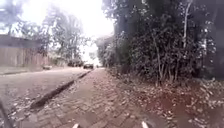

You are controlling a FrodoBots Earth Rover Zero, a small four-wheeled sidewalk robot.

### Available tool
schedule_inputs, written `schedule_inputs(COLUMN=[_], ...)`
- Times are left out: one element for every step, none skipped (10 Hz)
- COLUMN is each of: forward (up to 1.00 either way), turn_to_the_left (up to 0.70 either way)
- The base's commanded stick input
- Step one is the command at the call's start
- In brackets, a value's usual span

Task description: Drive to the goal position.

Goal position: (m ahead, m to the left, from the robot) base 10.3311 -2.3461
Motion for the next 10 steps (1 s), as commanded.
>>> schedule_inputs(forward=[0.5, 0.5, 0.5, 0.5, 0.5, 0.5, 0.5, 0.5, 0.5, 0.5], turn_to_the_left=[0.06, 0.11, 0.08, 0.04, 0.11, 0.11, 0.05, 0.05, 0.12, 0.11])
